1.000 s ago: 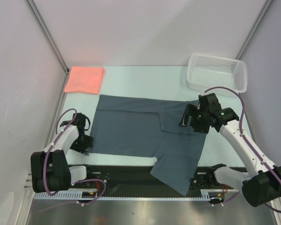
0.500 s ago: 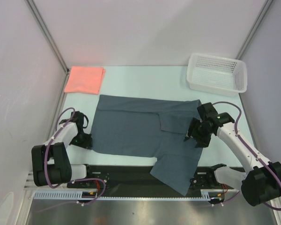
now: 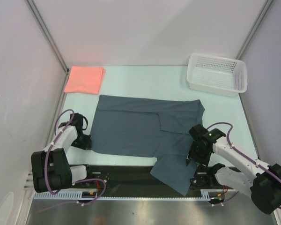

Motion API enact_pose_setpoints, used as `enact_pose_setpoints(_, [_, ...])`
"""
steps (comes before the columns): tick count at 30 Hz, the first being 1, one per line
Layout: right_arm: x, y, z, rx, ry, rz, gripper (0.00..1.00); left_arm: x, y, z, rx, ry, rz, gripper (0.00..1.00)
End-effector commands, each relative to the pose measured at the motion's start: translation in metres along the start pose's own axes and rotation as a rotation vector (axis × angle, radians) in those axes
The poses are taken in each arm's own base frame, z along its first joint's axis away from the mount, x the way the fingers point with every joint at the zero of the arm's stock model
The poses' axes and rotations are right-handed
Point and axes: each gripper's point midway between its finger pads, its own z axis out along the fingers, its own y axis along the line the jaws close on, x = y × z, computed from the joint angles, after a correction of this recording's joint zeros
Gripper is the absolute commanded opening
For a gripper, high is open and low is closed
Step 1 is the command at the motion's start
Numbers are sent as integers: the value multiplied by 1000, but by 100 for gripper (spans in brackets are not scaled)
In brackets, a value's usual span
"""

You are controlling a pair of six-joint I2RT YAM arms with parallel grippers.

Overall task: Fold and stack the t-shirts
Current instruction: Fold the tshirt

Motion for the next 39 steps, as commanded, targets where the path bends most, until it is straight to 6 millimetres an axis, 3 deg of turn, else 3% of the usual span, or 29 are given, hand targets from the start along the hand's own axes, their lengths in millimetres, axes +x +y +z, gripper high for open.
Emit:
enact_pose_setpoints(1, [-12,4,6,21,-74,71,59,-3,14,3,-47,-18,-4,9])
enact_pose_setpoints(10, [-15,-1,28,41,-96,190,55,-5,10,-2,-24,-27,7,8])
enact_pose_setpoints(14, [-11,-4,29,31,-101,280,59,-5,7,-1,-13,-19,4,8])
enact_pose_setpoints(15, [-15,-6,31,29,-133,289,65,-5,6,-1,-12,-21,6,7])
enact_pose_setpoints(17, [-15,-8,35,34,-132,311,65,-5,7,0,-17,-19,12,7])
enact_pose_setpoints(22, [-14,-10,42,25,-135,327,49,-4,10,1,-17,-20,15,7])
enact_pose_setpoints(23, [-13,-10,42,22,-133,341,37,-4,10,1,-18,-20,20,7])
enact_pose_setpoints(26, [-10,-11,43,9,-129,356,33,-4,11,0,-24,-19,18,7])
enact_pose_setpoints(29, [-11,-8,38,-8,-137,366,9,-5,15,-2,-37,-27,21,3])
enact_pose_setpoints(34, [-14,-5,22,-18,-153,324,3,-8,14,-7,-19,-48,-4,0])
enact_pose_setpoints(39, [-31,7,-2,-35,-218,267,0,-15,17,-14,-27,-78,7,0])
